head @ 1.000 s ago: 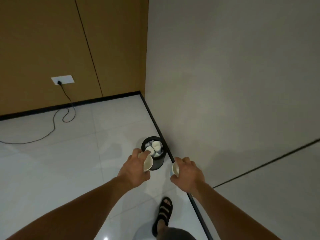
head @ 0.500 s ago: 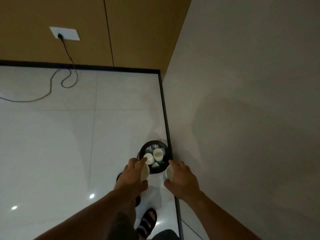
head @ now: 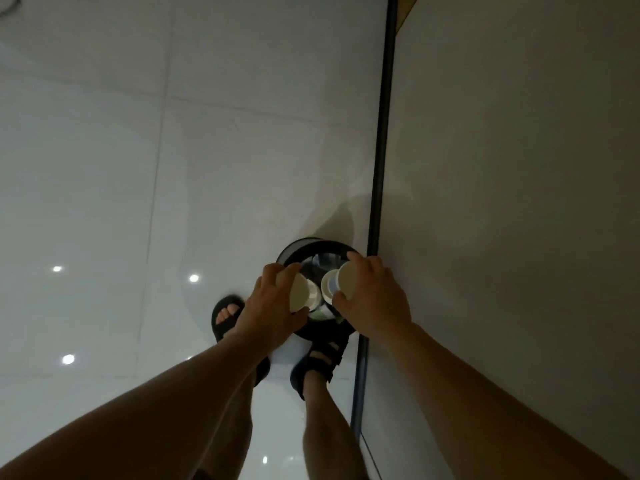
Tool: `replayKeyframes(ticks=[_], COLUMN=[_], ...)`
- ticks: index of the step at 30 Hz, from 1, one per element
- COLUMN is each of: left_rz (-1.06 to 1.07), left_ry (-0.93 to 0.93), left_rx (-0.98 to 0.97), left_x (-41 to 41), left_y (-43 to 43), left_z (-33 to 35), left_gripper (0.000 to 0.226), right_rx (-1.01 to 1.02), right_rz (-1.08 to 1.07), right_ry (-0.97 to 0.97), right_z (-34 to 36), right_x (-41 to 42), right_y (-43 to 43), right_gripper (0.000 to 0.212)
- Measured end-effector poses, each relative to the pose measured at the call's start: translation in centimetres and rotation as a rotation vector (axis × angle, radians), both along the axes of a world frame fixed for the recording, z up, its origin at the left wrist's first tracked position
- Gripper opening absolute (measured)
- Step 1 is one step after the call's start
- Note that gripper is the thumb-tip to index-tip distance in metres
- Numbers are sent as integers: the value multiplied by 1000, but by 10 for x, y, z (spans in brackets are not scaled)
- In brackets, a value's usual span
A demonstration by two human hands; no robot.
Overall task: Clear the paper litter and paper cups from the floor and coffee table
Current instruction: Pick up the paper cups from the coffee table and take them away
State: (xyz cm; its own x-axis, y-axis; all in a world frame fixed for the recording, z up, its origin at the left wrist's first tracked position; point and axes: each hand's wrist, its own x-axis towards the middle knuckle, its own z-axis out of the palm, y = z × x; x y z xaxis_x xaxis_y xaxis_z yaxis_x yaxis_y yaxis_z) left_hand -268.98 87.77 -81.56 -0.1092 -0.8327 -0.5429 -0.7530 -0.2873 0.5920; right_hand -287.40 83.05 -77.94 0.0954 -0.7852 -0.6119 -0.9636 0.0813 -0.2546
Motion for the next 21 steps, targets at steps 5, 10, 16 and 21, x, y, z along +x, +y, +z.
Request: replayKeyframes(ticks=[5,10,16,21], left_rz=[-7,-48,-232,-273], left_ry=[-23,-123,-333,-389], left_rx=[13,3,-90,-77], left_x=[-23,-36,-47,-51], left_y=[10,25,38,48], left_z=[-66,-94,-113,-127], left_gripper=[87,86,101,103], right_rx=[34,57,29,57], right_rz=[111,245,390,492], right_ry=[7,12,39,118], right_z=[-68,-100,-116,-126], right_x=[-10,-22,-36,-39], right_y=[-3,3,13,30], right_gripper=[79,78,81,102])
